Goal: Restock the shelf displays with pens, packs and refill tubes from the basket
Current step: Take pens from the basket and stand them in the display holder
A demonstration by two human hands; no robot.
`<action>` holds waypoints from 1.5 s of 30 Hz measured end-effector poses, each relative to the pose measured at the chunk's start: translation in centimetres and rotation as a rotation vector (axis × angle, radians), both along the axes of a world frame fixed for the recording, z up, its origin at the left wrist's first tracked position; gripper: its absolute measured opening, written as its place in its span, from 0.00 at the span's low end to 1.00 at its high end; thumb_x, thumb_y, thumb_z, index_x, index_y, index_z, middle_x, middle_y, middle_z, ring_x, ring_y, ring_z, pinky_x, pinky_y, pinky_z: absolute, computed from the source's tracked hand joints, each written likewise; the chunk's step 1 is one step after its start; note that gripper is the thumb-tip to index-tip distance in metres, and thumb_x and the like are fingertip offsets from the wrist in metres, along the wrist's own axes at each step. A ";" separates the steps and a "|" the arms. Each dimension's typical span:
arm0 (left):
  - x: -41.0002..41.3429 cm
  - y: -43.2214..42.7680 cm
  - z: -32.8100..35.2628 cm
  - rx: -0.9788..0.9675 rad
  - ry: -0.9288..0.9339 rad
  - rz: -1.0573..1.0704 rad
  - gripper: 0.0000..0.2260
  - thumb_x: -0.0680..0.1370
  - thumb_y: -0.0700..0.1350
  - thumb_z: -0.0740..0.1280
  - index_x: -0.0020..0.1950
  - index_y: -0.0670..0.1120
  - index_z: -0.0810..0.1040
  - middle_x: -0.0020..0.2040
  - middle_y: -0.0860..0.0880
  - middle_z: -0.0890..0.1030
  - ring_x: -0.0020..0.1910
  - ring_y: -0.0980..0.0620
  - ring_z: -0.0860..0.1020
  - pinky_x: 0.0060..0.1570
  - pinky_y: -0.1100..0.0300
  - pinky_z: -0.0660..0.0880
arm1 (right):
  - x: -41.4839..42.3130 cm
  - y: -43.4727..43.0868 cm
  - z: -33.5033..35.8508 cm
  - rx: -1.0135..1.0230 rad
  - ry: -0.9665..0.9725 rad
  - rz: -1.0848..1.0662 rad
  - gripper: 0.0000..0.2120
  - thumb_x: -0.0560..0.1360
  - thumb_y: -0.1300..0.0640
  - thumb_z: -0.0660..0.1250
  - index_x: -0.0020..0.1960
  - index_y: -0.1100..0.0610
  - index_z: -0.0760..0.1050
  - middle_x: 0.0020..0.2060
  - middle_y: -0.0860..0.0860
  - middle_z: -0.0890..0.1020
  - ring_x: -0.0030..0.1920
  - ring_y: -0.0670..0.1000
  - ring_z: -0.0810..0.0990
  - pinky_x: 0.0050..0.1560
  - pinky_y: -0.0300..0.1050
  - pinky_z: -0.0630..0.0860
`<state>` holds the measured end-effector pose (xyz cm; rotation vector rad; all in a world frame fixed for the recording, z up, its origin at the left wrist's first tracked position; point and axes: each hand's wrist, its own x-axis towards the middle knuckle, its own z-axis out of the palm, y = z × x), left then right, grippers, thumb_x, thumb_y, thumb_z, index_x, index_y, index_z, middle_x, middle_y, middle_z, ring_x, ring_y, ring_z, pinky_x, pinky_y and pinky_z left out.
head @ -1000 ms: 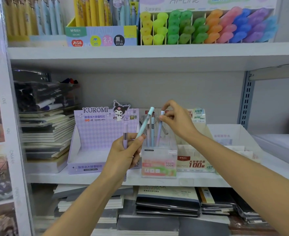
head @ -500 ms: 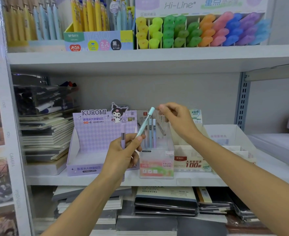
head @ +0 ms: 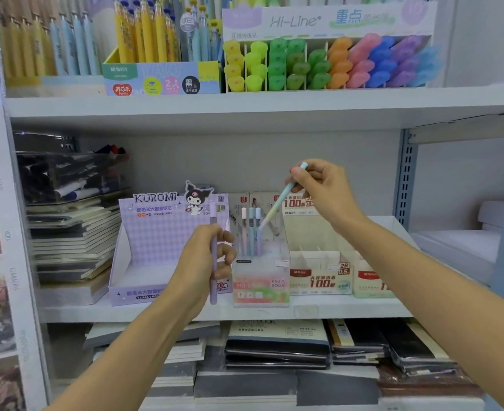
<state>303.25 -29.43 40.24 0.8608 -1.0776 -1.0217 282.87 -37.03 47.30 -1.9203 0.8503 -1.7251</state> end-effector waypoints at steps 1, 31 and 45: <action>0.0 0.0 -0.2 -0.032 -0.014 -0.014 0.09 0.80 0.44 0.58 0.43 0.42 0.72 0.32 0.46 0.75 0.27 0.53 0.67 0.20 0.64 0.62 | 0.1 -0.2 -0.2 -0.002 0.053 -0.035 0.06 0.78 0.60 0.66 0.47 0.61 0.79 0.41 0.56 0.85 0.39 0.47 0.83 0.39 0.34 0.77; 0.5 -0.2 -1.4 -0.110 -0.100 -0.037 0.07 0.78 0.38 0.67 0.55 0.42 0.81 0.37 0.47 0.80 0.32 0.53 0.76 0.36 0.63 0.77 | 3.5 -4.9 -4.2 -0.056 0.552 -0.461 0.11 0.73 0.52 0.72 0.54 0.53 0.83 0.52 0.52 0.76 0.57 0.51 0.68 0.51 0.41 0.66; -2.7 1.1 -0.5 -0.184 -0.103 0.167 0.07 0.72 0.34 0.73 0.45 0.42 0.79 0.32 0.52 0.82 0.30 0.54 0.79 0.33 0.65 0.78 | 3.5 3.2 -3.1 0.168 0.011 0.438 0.09 0.70 0.50 0.73 0.46 0.55 0.82 0.38 0.51 0.86 0.39 0.49 0.84 0.36 0.34 0.75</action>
